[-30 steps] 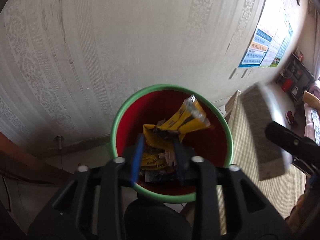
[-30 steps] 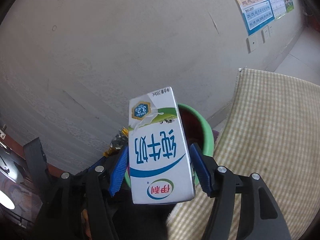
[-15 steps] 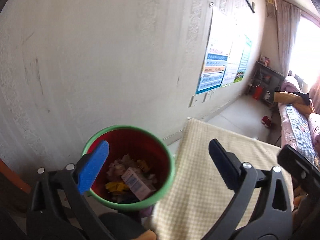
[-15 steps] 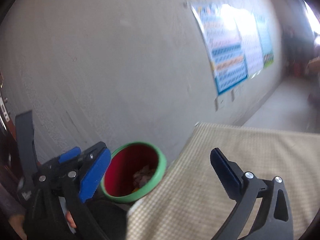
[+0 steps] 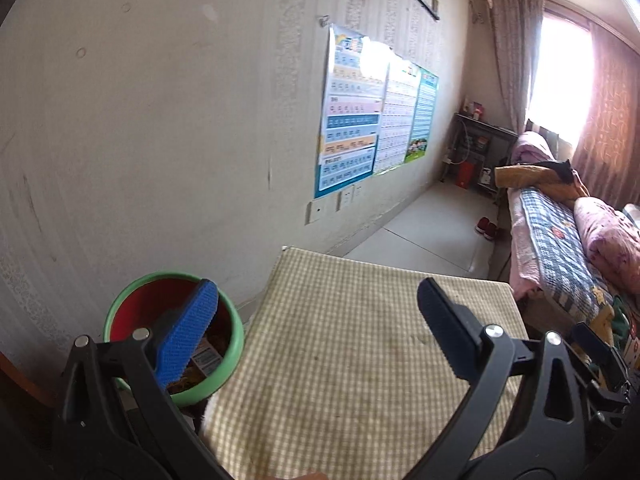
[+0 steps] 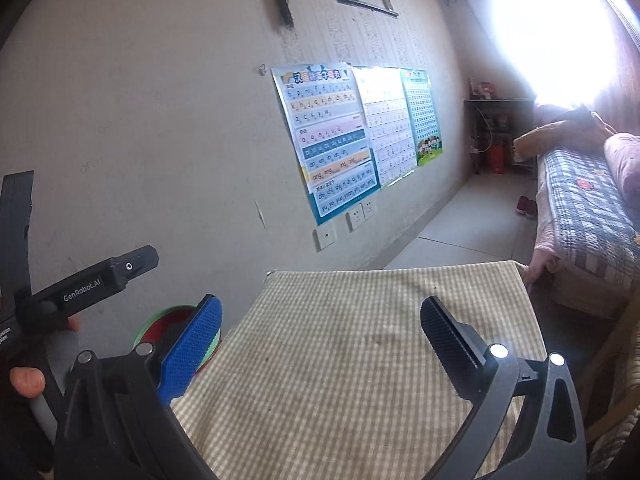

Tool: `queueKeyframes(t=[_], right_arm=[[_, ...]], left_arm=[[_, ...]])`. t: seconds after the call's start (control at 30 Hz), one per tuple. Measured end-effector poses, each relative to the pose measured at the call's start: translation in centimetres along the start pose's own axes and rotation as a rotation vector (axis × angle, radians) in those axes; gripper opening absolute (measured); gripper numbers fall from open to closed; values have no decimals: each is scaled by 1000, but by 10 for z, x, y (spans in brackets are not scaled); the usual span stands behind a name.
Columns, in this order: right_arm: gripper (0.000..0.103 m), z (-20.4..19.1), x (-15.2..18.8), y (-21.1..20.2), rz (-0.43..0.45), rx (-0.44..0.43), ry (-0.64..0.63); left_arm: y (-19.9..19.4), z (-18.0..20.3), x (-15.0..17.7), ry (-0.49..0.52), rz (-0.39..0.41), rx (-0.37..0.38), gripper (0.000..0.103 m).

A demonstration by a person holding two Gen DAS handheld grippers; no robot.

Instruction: Collect trash

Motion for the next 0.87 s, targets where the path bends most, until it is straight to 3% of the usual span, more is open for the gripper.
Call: queueKeyframes(t=[0.47,0.6,0.77,0.87], right_arm=[[97,14,8,-11,-17,47,16],[96,39,35,13,-136,124,27],[96,100,108,62,-379,295,2],[96,127,135,74,-417,376,-5]], left_arm=[[-9,20,4,31,4,5,98],[-9,13,11,26,4,-10,98],[0,-9,31,-27,-58,0,98],[5,-26,41,-74,-88,-14,98]])
Point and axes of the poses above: each gripper's, at about its wrist camera, not at the fingertips, and y roughly the way its jaws point, z to its right, x to its underside, the point moved 3 cm from there along y, roughly the way its jaws point, and after that the axes turned 8 degrees about z, right-handed, at the moved point
